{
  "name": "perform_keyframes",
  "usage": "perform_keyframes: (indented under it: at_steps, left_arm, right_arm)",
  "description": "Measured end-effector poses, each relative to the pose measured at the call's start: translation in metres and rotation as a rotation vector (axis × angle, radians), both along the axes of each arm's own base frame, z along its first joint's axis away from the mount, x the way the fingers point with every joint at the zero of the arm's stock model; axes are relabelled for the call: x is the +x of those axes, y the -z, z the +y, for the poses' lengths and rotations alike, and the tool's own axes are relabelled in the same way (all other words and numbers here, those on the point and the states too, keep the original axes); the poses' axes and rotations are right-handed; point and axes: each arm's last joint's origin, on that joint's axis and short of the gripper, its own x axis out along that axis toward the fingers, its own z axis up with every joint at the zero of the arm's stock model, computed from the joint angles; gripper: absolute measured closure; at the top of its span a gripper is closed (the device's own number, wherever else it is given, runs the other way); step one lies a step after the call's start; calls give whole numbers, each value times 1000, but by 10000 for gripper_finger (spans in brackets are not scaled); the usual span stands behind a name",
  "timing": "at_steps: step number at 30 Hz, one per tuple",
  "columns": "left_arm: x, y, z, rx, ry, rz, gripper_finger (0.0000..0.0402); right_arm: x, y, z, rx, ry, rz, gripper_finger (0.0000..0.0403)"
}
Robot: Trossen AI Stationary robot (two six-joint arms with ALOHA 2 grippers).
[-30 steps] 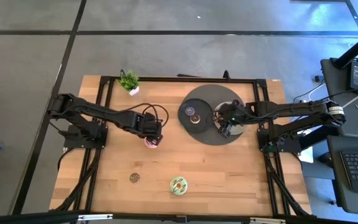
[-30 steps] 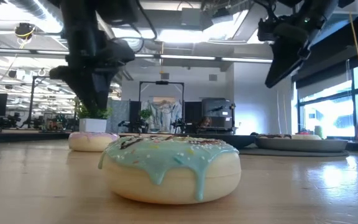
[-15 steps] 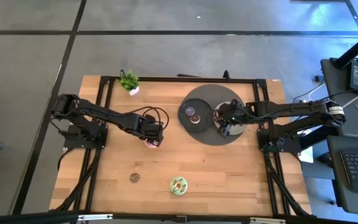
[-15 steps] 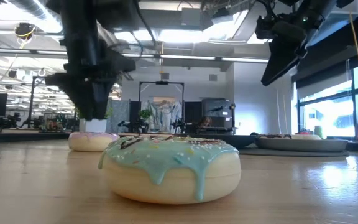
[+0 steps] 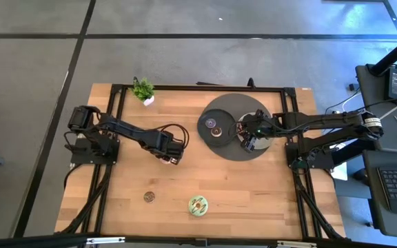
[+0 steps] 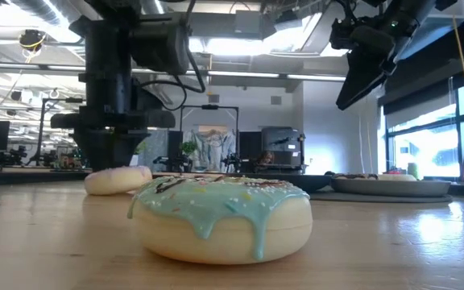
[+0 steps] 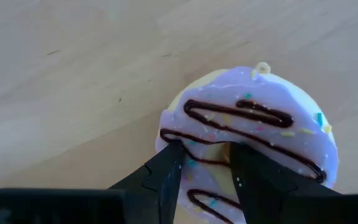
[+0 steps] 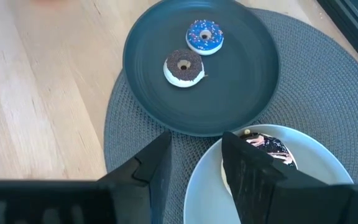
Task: Pick & Place donuts
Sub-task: Put the large purple donut on the gray plate
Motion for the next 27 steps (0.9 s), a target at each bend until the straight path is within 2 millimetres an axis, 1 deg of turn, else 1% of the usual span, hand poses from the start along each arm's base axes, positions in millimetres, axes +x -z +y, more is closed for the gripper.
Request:
perform_keyframes:
  at_steps: [3, 11, 14, 18, 21, 24, 27]
  left_arm:
    - [0, 0, 1, 2, 9, 3, 296]
    - [0, -1, 6, 2, 85, 17, 376]
    - [7, -8, 10, 20, 144, 2, 394]
    - [26, -32, 21, 67, 268, -70, 394]
    - [46, -58, 26, 125, 396, -163, 396]
    - [64, -80, 27, 199, 508, -227, 396]
    - [82, -94, 25, 248, 611, -267, 397]
  right_arm:
    - [0, 0, 0, 0, 0, 0, 260]
    - [0, 0, 0, 0, 0, 0, 260]
    - [0, 0, 0, -10, -15, 5, 260]
    - [0, 0, -3, -41, -49, 26, 260]
    - [-1, -7, -6, -40, -34, 33, 260]
    - [-1, -22, -8, -34, -27, 29, 260]
    - [-2, -46, -7, -18, -8, 9, 260]
